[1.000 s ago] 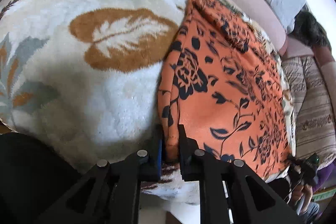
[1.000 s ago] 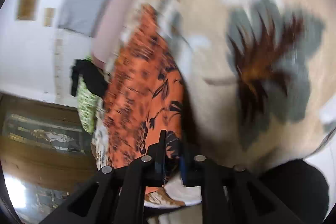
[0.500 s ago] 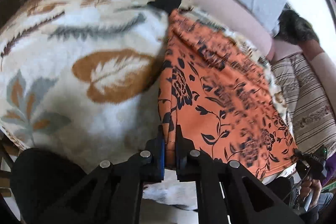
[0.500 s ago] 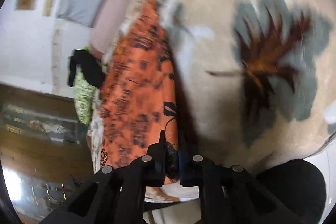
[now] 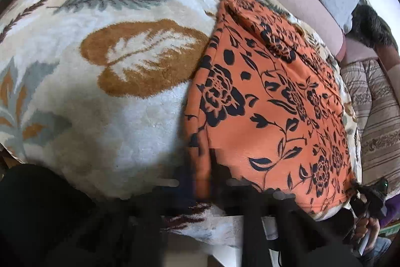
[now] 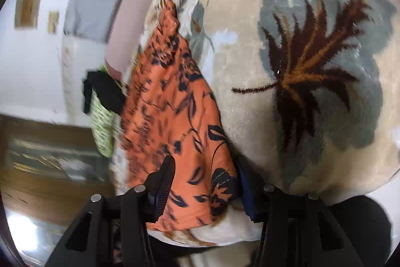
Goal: Fold small clothes
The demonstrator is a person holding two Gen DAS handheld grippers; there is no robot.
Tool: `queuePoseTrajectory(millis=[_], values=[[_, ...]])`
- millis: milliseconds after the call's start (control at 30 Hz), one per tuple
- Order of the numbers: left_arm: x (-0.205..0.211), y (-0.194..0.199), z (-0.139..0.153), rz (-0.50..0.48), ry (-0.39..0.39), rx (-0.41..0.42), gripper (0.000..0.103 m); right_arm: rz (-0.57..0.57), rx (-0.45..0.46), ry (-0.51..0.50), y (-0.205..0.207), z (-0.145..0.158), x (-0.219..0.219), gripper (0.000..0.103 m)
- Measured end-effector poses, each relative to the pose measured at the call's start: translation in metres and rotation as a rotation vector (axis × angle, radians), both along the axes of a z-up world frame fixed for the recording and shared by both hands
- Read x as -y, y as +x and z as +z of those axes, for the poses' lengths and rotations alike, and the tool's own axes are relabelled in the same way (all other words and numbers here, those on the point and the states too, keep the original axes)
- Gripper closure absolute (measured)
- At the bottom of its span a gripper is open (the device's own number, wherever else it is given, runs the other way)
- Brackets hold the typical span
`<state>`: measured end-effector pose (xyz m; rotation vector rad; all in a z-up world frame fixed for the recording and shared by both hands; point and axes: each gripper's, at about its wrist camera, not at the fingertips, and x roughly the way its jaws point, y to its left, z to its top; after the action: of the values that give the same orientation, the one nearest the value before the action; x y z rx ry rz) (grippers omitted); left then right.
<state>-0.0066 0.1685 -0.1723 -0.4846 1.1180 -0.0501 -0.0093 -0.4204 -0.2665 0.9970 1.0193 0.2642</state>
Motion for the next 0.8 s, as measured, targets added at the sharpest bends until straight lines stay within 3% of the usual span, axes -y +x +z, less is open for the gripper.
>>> queuePoseTrajectory(millis=[33, 133, 233, 333, 400, 467, 500, 533, 567, 600, 633, 700, 800], values=[[0.002, 0.004, 0.005, 0.0, -0.034, 0.011, 0.096, 0.014, -0.003, 0.011, 0.002, 0.003, -0.003, 0.095], [0.007, 0.013, 0.046, -0.041, -0.066, 0.103, 0.096, 0.034, 0.07, 0.031, 0.008, 0.033, 0.0, 0.095], [0.007, 0.044, 0.095, -0.069, -0.128, 0.212, 0.096, 0.037, 0.198, 0.074, 0.035, 0.084, 0.003, 0.095], [-0.003, 0.102, 0.134, -0.06, -0.194, 0.31, 0.096, 0.028, 0.304, 0.101, 0.094, 0.131, 0.01, 0.095], [-0.009, 0.145, 0.146, -0.034, -0.208, 0.343, 0.094, 0.005, 0.364, 0.083, 0.149, 0.157, 0.015, 0.095], [-0.008, 0.212, 0.13, -0.011, -0.161, 0.338, 0.071, -0.033, 0.365, 0.077, 0.204, 0.164, 0.014, 0.094], [-0.011, 0.234, 0.118, 0.019, -0.109, 0.326, 0.041, -0.063, 0.329, 0.077, 0.239, 0.155, 0.015, 0.092], [-0.013, 0.255, 0.101, 0.06, -0.055, 0.309, 0.019, -0.059, 0.301, 0.051, 0.264, 0.145, 0.014, 0.088], [-0.016, 0.278, 0.08, 0.087, -0.005, 0.28, 0.018, -0.05, 0.263, 0.006, 0.291, 0.132, 0.01, 0.065], [-0.021, 0.295, 0.059, 0.129, 0.034, 0.208, 0.02, -0.059, 0.21, -0.041, 0.308, 0.116, 0.007, 0.02], [-0.026, 0.303, 0.043, 0.147, 0.043, 0.154, 0.02, -0.073, 0.186, -0.081, 0.314, 0.105, 0.006, 0.01], [-0.032, 0.294, 0.029, 0.134, 0.013, 0.166, 0.02, -0.096, 0.211, -0.124, 0.304, 0.09, 0.001, 0.01], [-0.027, 0.26, 0.031, 0.062, 0.058, 0.23, 0.019, -0.017, 0.198, -0.267, 0.279, 0.077, -0.007, 0.01]])
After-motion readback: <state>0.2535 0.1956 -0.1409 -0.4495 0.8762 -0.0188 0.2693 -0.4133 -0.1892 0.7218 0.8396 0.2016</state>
